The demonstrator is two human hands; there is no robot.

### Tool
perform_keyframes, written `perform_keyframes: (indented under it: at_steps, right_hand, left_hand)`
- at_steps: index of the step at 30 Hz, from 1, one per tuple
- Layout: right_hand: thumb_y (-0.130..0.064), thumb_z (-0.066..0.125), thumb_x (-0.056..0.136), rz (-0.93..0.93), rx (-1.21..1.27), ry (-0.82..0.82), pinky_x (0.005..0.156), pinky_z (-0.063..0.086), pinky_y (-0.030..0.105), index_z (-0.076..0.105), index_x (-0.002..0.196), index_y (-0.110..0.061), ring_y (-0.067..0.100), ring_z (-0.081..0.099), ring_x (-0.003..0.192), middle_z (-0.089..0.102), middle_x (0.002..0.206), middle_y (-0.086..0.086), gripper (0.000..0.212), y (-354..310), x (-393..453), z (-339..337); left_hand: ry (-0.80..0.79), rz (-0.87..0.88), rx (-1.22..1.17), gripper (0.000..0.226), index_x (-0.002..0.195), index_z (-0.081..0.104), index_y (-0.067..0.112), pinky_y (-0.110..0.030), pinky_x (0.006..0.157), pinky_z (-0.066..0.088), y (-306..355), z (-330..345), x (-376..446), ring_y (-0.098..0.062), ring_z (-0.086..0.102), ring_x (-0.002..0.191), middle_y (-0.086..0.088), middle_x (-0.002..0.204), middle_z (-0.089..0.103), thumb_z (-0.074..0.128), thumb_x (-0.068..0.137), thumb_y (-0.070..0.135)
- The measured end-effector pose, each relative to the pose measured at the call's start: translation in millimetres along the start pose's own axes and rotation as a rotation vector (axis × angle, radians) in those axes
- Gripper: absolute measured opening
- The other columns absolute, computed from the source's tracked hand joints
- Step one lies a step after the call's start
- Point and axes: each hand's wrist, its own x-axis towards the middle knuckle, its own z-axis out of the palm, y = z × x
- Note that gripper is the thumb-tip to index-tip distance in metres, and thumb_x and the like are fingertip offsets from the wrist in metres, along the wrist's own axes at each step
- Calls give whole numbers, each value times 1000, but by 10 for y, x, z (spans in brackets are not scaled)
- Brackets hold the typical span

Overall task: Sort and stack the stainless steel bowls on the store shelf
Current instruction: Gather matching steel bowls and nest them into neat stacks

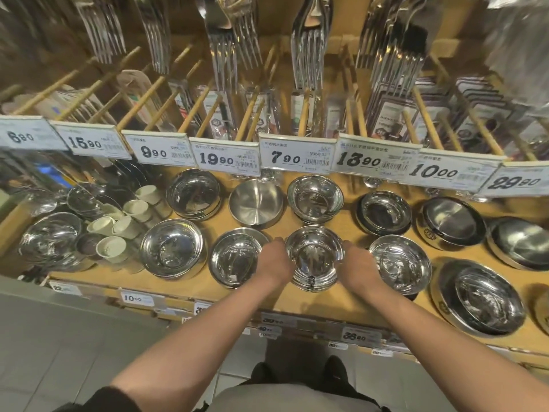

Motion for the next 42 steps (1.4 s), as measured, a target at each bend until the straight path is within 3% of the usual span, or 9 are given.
perform_keyframes:
  at_steps: [10, 15, 18, 21, 24, 27, 30, 34, 42]
  right_hand:
    - [-29, 55, 99, -49, -15, 73, 63, 43, 32, 52, 128, -3, 28, 64, 84, 65, 93, 7, 39, -28, -198, -221]
    - [-32, 60, 98, -150, 224, 160, 46, 39, 10, 58, 136, -18, -9, 49, 57, 58, 76, -22, 41, -162, -382, -384]
    - [-30, 58, 99, -163, 345, 139, 44, 38, 7, 60, 132, -25, 2, 62, 56, 66, 78, -19, 33, -310, -471, -346]
    - [-26, 58, 99, -195, 440, 100, 56, 47, 15, 62, 127, -23, 9, 66, 69, 69, 88, -12, 28, -475, -511, -196]
    - [-23, 56, 100, -218, 461, 68, 77, 48, 27, 67, 116, -24, 15, 65, 86, 67, 94, -9, 19, -666, -511, -27]
    - [-22, 57, 97, -268, 466, 44, 68, 41, 22, 62, 88, -37, 11, 60, 75, 64, 77, -14, 19, -828, -517, 104]
    - [-24, 58, 97, -273, 483, 7, 70, 40, 15, 60, 94, -48, -3, 58, 84, 66, 89, -19, 23, -896, -564, 158]
    - [-23, 58, 97, -245, 452, 1, 69, 42, 17, 63, 96, -42, 4, 62, 83, 69, 88, -15, 20, -856, -594, 179]
    - [-18, 59, 97, -155, 483, -6, 72, 54, 35, 68, 95, -33, 17, 68, 71, 73, 80, -2, 17, -732, -537, 120]
  left_hand:
    - [48, 89, -161, 38, 132, 55, 6, -26, 79, 44, -95, -408, -230, -29, 65, 108, -9, 114, 68, 54, 96, 20]
    - [172, 46, -241, 28, 123, 60, 18, -30, 80, 55, -650, -963, -367, -18, 67, 89, 0, 104, 70, 60, 95, 20]
    - [269, -57, -240, 10, 103, 63, 24, -28, 69, 52, -1080, -1193, -422, -12, 64, 76, 4, 89, 70, 60, 94, 23]
    - [371, -176, -288, 7, 95, 65, 16, -36, 77, 52, -1489, -1301, -477, -17, 61, 76, 1, 85, 68, 60, 92, 20]
    - [427, -274, -359, 15, 98, 64, 10, -43, 81, 55, -1810, -1331, -515, -33, 66, 87, -9, 89, 70, 64, 89, 21]
    - [429, -345, -436, 30, 113, 63, 7, -49, 89, 56, -2012, -1299, -478, -37, 67, 98, -14, 104, 71, 69, 88, 23]
    - [405, -413, -524, 44, 126, 60, 12, -46, 98, 54, -2095, -1225, -395, -33, 66, 107, -10, 116, 71, 73, 87, 28]
    - [414, -466, -568, 42, 124, 64, 16, -37, 89, 50, -2127, -1125, -307, -31, 66, 107, -10, 118, 71, 77, 85, 26]
    - [352, -556, -802, 27, 106, 60, 9, -50, 87, 60, -2318, -1158, -138, -38, 72, 91, -19, 108, 69, 74, 84, 12]
